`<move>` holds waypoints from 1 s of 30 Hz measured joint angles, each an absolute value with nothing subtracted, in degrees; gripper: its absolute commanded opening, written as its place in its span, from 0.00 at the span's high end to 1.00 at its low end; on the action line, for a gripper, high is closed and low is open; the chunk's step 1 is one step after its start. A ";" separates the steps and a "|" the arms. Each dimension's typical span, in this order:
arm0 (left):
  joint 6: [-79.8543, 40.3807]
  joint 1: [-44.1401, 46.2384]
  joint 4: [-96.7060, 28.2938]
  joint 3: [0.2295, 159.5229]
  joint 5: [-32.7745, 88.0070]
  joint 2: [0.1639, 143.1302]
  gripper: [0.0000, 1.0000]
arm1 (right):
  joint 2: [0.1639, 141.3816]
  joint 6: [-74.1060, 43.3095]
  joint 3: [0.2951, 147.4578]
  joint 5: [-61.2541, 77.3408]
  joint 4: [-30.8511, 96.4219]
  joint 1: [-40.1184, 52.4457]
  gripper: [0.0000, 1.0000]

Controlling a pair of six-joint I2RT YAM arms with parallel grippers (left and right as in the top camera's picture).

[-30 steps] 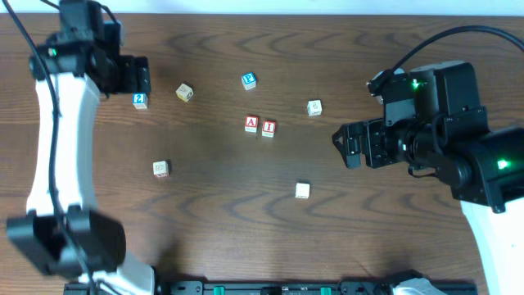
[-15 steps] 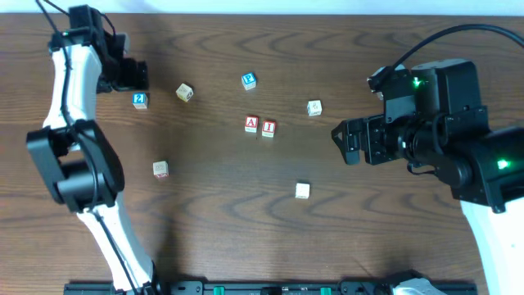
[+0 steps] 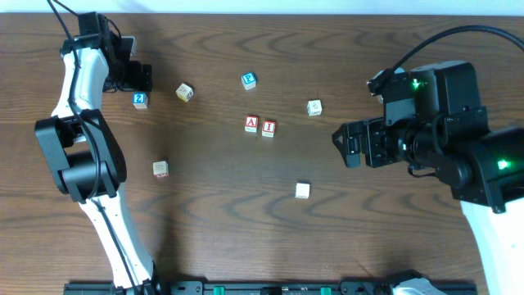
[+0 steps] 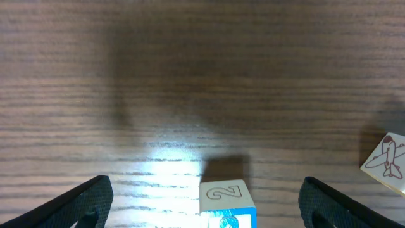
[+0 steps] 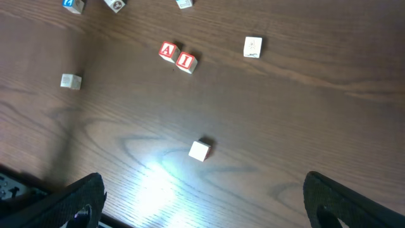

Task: Spell out Ai2
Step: 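Reach left gripper to the blue '2' block at upper left, then close left gripper on the blue '2' block and lift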

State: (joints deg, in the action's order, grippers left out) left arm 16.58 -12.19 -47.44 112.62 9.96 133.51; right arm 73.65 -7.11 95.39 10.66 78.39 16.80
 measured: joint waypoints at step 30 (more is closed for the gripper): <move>19.90 -12.19 -55.20 112.64 7.09 133.51 0.00 | 73.65 -7.11 95.39 10.66 77.28 16.80 0.01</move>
